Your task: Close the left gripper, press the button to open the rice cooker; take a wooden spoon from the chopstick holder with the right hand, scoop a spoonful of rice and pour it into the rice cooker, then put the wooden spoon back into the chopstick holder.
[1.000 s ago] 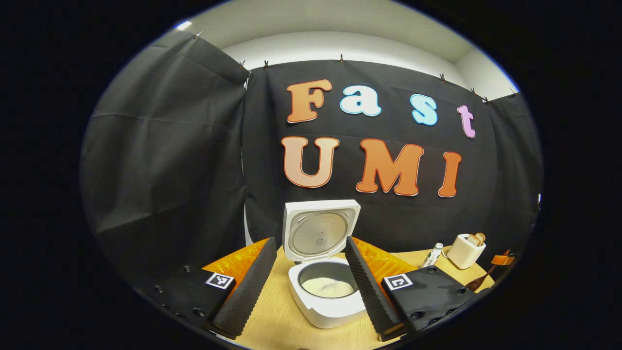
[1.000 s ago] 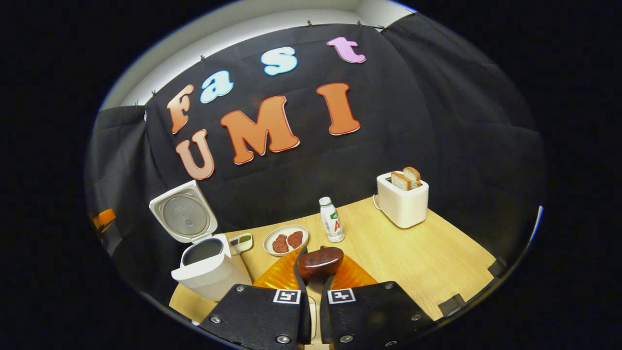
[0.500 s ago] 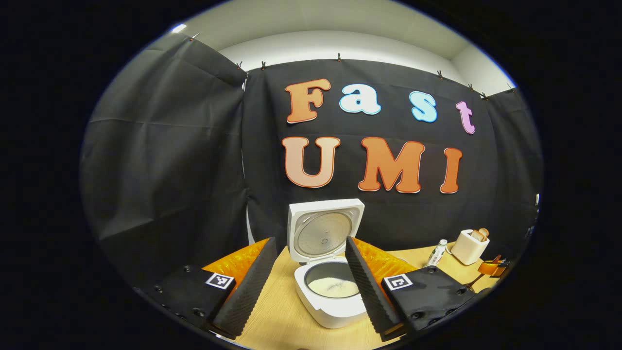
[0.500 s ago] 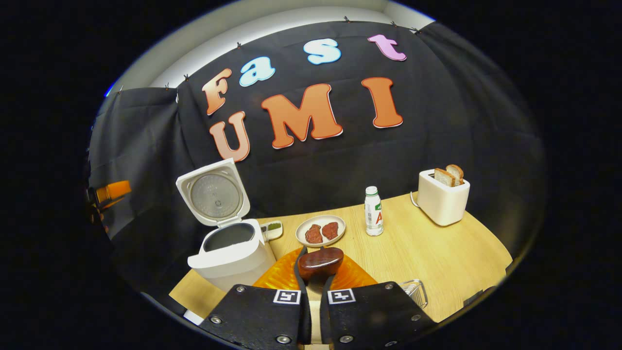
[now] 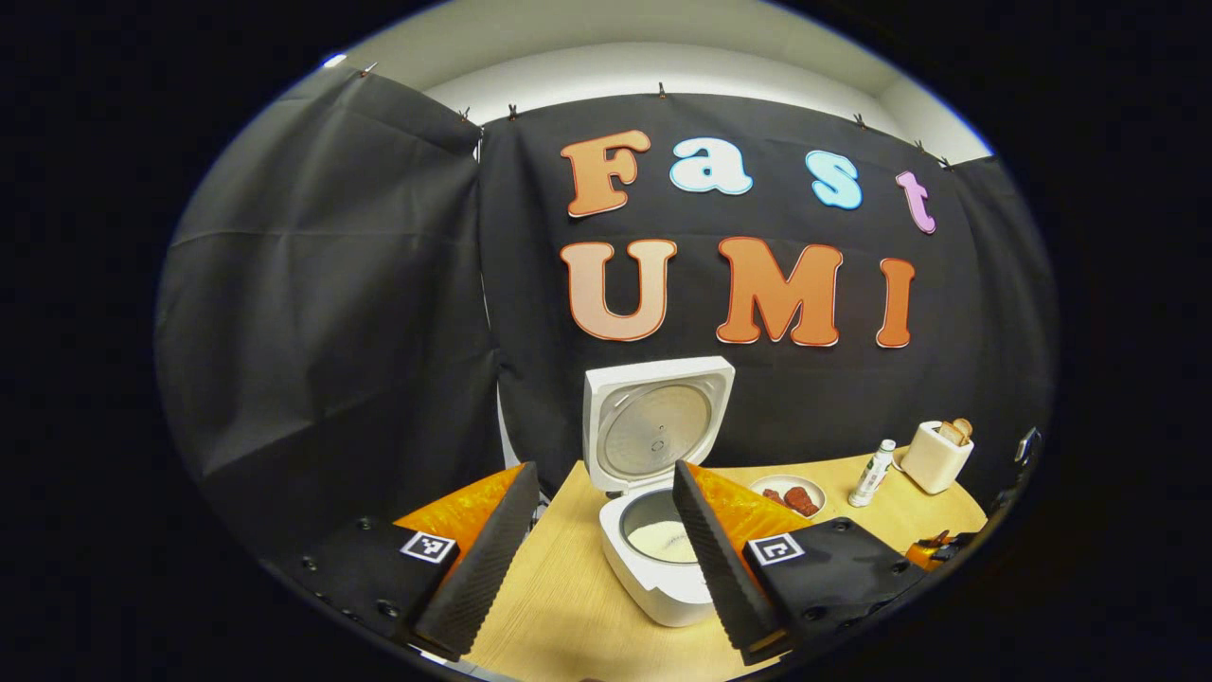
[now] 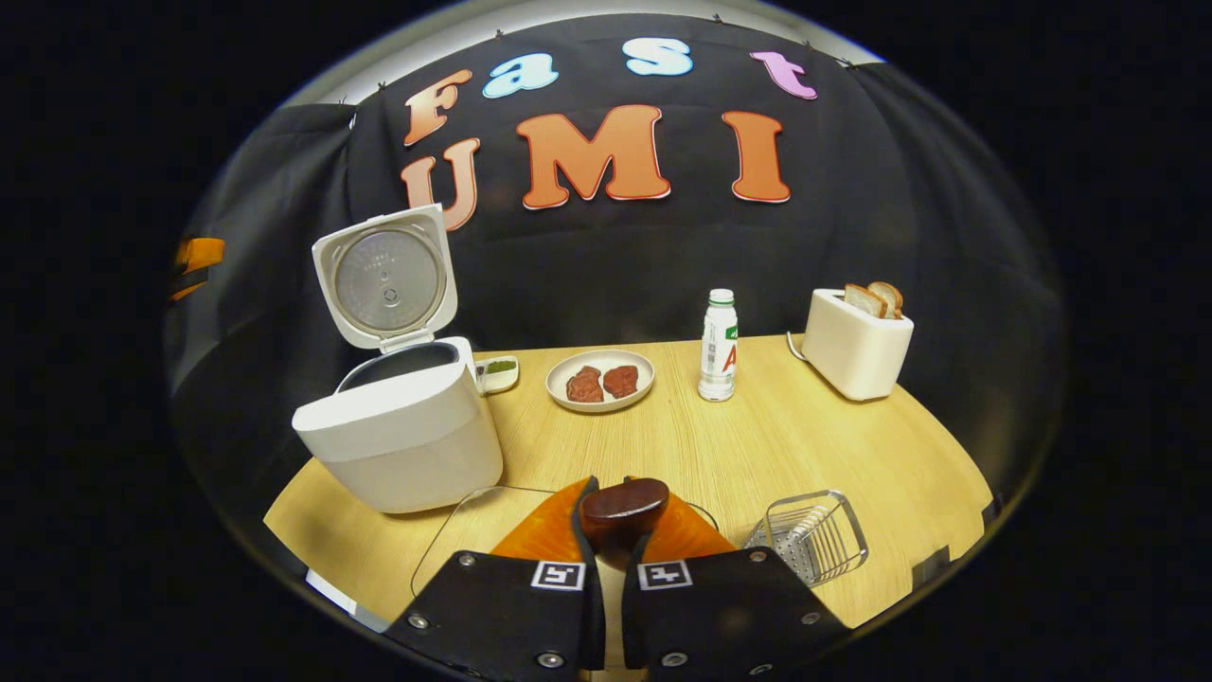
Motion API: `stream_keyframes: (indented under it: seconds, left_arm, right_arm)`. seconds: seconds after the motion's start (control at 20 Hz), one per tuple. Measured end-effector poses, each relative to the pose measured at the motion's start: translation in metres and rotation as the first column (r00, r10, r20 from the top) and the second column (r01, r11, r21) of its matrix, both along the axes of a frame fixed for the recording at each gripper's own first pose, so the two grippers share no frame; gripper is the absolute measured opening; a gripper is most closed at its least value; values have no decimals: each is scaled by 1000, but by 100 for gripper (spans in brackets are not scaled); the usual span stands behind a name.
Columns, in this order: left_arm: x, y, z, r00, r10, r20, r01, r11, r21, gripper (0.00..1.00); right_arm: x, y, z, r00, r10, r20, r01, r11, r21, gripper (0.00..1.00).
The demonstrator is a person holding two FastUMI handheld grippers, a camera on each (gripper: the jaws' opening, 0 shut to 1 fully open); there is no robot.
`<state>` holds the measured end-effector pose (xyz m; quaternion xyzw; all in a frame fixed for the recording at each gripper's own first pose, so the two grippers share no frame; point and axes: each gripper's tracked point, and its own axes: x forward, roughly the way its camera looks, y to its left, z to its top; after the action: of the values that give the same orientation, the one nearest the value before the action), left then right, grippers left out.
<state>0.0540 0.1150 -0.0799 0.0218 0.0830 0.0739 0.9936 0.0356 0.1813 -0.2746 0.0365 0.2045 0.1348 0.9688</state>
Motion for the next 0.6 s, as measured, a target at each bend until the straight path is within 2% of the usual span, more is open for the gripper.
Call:
stream_keyframes:
  seconds: [0.05, 0.1, 0.25, 0.35, 0.5, 0.6]
  left_arm:
    - [1, -1, 0, 1000, -4, -2, 4, 1000, -3, 100]
    - [1, -1, -1, 1000, -5, -3, 5, 1000, -2, 96]
    - [3, -3, -4, 1000, -9, -12, 9, 1000, 8, 96]
    - [3, -5, -8, 1000, -16, -18, 16, 1000, 10, 100]
    - [10, -6, -18, 999, -20, -37, 20, 1000, 0, 96]
    - [12, -6, -22, 999, -19, -42, 19, 1000, -9, 96]
  right_arm:
    - [0, -2, 1, 1000, -9, 1, 9, 1000, 19, 6]
    - [2, -4, 1, 1000, -22, -4, 22, 998, 51, 6]
    - [1, -1, -10, 996, -52, -79, 67, 977, 204, 6]
    - [1, 7, -12, 991, -54, -121, 87, 952, 292, 6]
    - [-2, 25, -17, 983, -23, -180, 96, 907, 410, 6]
    - [-1, 35, -22, 973, -8, -232, 126, 858, 498, 6]
